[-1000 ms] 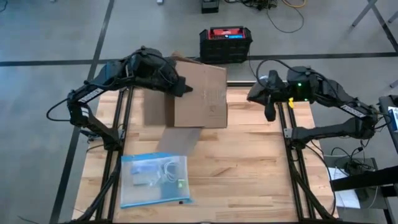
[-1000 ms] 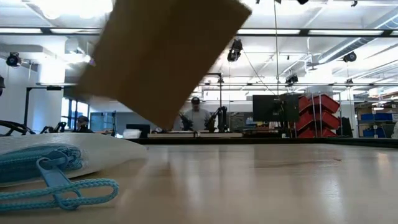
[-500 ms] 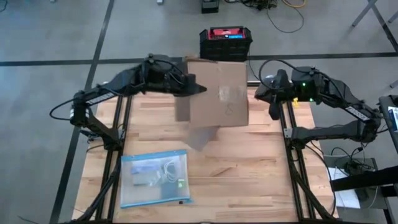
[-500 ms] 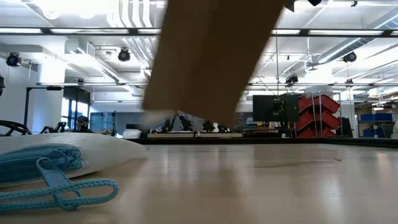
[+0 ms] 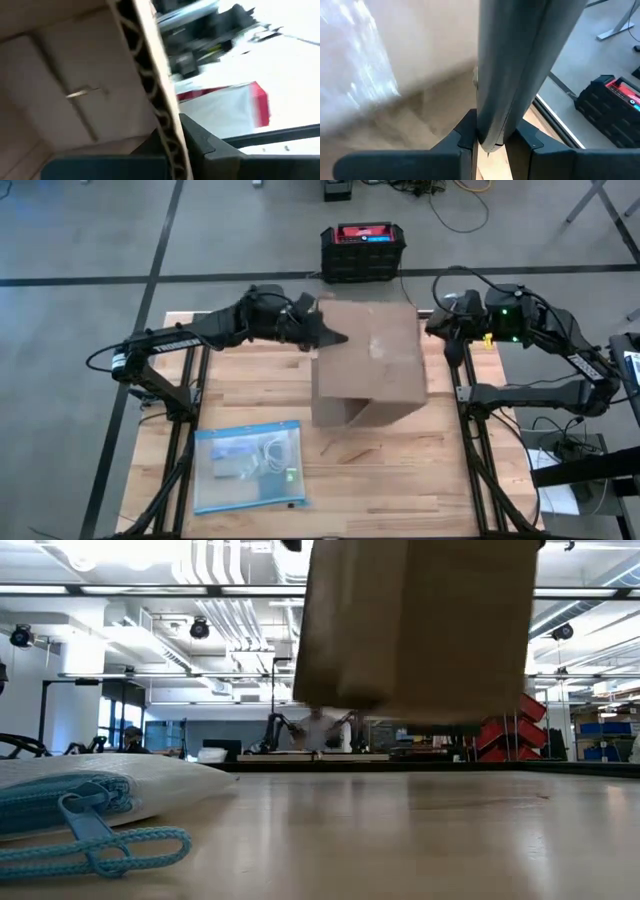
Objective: Unpack boxes
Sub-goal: Break down the cardboard box until it is fully flat
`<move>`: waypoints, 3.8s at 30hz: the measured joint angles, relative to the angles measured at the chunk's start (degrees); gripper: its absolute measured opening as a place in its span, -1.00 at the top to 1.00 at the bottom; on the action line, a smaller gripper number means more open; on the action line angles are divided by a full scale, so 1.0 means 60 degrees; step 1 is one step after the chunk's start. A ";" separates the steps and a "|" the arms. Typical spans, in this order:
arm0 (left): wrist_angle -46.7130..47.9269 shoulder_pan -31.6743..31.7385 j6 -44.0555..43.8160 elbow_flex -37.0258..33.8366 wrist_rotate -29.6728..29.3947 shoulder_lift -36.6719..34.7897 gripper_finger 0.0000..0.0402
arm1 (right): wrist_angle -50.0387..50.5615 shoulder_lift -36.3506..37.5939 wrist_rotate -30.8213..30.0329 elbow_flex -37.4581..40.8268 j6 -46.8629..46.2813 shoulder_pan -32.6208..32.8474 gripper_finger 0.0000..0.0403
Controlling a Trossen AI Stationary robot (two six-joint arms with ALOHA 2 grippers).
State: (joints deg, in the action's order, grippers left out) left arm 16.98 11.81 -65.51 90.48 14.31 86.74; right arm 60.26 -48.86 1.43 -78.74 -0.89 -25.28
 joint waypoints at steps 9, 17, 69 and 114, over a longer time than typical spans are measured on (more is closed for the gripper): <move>0.2669 0.0353 0.2962 -0.0427 0.0187 -0.0094 1.00 | -0.0013 -0.0008 0.0347 0.0165 -0.0146 0.0000 0.76; 0.3731 0.0794 0.5275 -0.0376 0.0312 -0.0142 1.00 | -0.0832 0.0004 0.1224 0.0785 -0.0190 0.0278 0.76; 0.1099 -0.1121 0.9558 0.2377 -0.0719 0.2444 -0.11 | -0.3892 -0.0212 0.1086 0.2641 -0.1339 0.2320 0.76; 0.5084 -0.0374 1.1543 0.3106 -0.0296 0.2029 -0.11 | -0.6711 -0.2705 0.0841 0.2885 -0.1491 0.3417 0.76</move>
State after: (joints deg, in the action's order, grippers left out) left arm 47.49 9.56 3.75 109.12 12.53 98.91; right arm 19.99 -65.09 6.47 -61.43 -9.83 -4.78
